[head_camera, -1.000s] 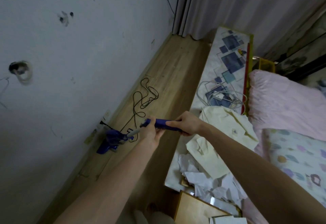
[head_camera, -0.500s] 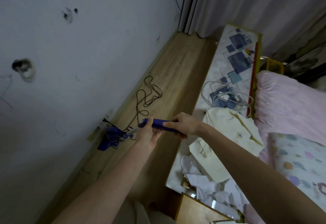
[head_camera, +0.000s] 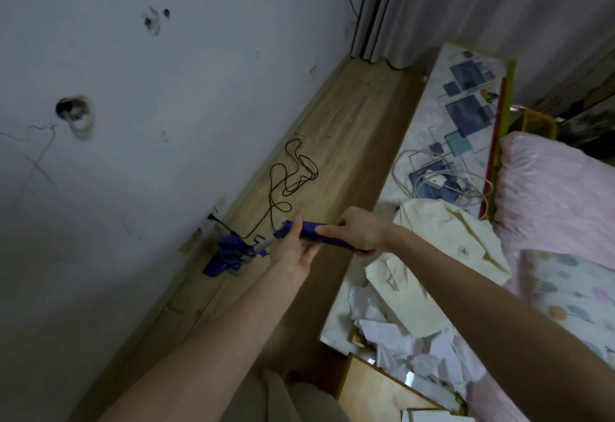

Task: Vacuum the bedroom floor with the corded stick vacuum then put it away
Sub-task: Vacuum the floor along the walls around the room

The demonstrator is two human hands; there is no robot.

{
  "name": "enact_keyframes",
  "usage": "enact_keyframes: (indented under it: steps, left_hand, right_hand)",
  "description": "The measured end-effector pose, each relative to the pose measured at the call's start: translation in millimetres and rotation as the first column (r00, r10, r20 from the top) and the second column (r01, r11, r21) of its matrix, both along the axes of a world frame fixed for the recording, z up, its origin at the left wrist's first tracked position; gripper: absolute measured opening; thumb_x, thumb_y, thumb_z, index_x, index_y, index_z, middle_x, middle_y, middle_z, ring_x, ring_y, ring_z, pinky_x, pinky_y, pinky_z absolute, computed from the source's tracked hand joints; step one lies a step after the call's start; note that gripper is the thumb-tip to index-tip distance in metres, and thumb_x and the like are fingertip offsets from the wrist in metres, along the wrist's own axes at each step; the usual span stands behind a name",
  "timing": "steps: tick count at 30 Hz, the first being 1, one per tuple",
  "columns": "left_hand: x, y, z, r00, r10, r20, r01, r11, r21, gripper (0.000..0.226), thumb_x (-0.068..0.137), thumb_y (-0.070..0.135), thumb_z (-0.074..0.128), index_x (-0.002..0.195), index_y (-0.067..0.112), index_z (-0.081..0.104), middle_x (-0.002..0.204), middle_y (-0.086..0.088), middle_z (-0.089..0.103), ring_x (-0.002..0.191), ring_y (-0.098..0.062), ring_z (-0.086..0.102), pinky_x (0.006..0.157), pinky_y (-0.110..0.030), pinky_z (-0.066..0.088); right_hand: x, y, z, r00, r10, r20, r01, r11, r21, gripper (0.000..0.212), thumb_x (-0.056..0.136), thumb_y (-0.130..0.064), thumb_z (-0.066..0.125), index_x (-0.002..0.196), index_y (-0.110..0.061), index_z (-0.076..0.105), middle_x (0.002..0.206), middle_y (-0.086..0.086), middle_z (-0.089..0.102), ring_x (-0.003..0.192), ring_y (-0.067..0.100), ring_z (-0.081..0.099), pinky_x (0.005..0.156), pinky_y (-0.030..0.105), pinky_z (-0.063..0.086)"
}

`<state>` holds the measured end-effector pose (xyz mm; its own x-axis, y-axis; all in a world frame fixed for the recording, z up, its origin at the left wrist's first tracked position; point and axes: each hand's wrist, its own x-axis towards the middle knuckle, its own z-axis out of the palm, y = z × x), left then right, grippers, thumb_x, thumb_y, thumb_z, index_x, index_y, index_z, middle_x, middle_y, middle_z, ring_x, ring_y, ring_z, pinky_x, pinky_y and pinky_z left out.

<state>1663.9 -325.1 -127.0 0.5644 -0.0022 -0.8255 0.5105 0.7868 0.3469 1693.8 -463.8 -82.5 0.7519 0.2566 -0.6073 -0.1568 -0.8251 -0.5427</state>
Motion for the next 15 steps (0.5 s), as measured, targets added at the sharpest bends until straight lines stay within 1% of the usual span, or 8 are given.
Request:
enact_keyframes:
  steps: [2, 4, 6, 7, 10, 13, 15]
  left_hand:
    - [-2, -5, 5, 1.000, 0.007, -0.001, -0.007, 1.000, -0.029, 0.040, 0.088, 0.008, 0.064, 0.126, 0.005, 0.050, 0.115, -0.021, 0.065, 0.103, -0.029, 0.066, 0.072, -0.041, 0.056]
    - [-5, -12, 9, 1.000, -0.004, 0.008, 0.004, 0.999, -0.041, 0.040, 0.089, 0.006, 0.063, 0.126, 0.004, 0.048, 0.114, -0.023, 0.064, 0.105, -0.031, 0.064, 0.078, -0.044, 0.055]
    - [-7, -18, 12, 1.000, -0.013, 0.007, 0.013, 0.999, -0.041, 0.039, 0.091, 0.004, 0.061, 0.127, 0.003, 0.047, 0.114, -0.024, 0.062, 0.108, -0.033, 0.062, 0.084, -0.047, 0.053]
    - [-7, -18, 13, 1.000, -0.017, 0.004, 0.017, 0.999, -0.039, 0.039, 0.091, 0.004, 0.061, 0.127, 0.003, 0.047, 0.115, -0.024, 0.062, 0.109, -0.034, 0.061, 0.084, -0.047, 0.052]
    - [-1, -14, 9, 1.000, -0.002, -0.005, 0.002, 1.000, -0.021, 0.045, 0.090, 0.004, 0.062, 0.131, 0.005, 0.045, 0.117, -0.023, 0.062, 0.109, -0.033, 0.062, 0.076, -0.045, 0.054]
    - [5, -3, 3, 1.000, -0.008, -0.013, 0.009, 0.999, 0.031, 0.046, 0.088, 0.007, 0.064, 0.131, 0.007, 0.045, 0.112, -0.020, 0.063, 0.098, -0.029, 0.064, 0.061, -0.041, 0.055]
    - [10, 5, -1, 1.000, 0.003, -0.011, -0.002, 0.998, 0.060, 0.046, 0.088, 0.007, 0.064, 0.130, 0.007, 0.045, 0.109, -0.020, 0.063, 0.091, -0.028, 0.065, 0.061, -0.040, 0.055]
  right_hand:
    - [1, -7, 8, 1.000, 0.026, -0.003, -0.026, 1.000, 0.013, 0.062, 0.091, -0.060, 0.049, 0.074, -0.002, 0.065, 0.052, 0.004, 0.056, 0.041, 0.015, 0.049, 0.045, 0.024, 0.041]
    - [0, -16, 13, 0.999, 0.036, -0.010, -0.036, 0.999, 0.013, 0.062, 0.093, -0.056, 0.049, 0.082, 0.003, 0.067, 0.054, 0.004, 0.057, 0.041, 0.015, 0.049, 0.042, 0.022, 0.040]
    - [-3, -21, 15, 1.000, 0.025, -0.010, -0.025, 0.999, 0.021, 0.059, 0.094, -0.052, 0.050, 0.080, 0.003, 0.066, 0.053, 0.004, 0.056, 0.039, 0.014, 0.047, 0.040, 0.020, 0.038]
    - [-4, -22, 14, 1.000, 0.018, -0.004, -0.018, 1.000, 0.023, 0.058, 0.095, -0.051, 0.051, 0.078, 0.002, 0.066, 0.053, 0.005, 0.056, 0.038, 0.014, 0.047, 0.039, 0.019, 0.038]
    - [1, -18, 7, 1.000, -0.005, -0.001, 0.005, 1.000, 0.025, 0.056, 0.093, -0.053, 0.052, 0.073, -0.001, 0.063, 0.053, 0.007, 0.055, 0.040, 0.016, 0.047, 0.040, 0.021, 0.039]
    - [5, -6, -5, 0.999, -0.035, -0.034, 0.036, 0.998, 0.052, 0.052, 0.093, -0.053, 0.053, 0.069, -0.007, 0.058, 0.049, 0.002, 0.053, 0.038, 0.014, 0.046, 0.044, 0.024, 0.040]
    - [8, 1, -10, 0.997, -0.054, -0.047, 0.057, 0.995, 0.078, 0.051, 0.093, -0.052, 0.053, 0.068, -0.008, 0.057, 0.045, 0.000, 0.052, 0.036, 0.014, 0.045, 0.044, 0.025, 0.039]
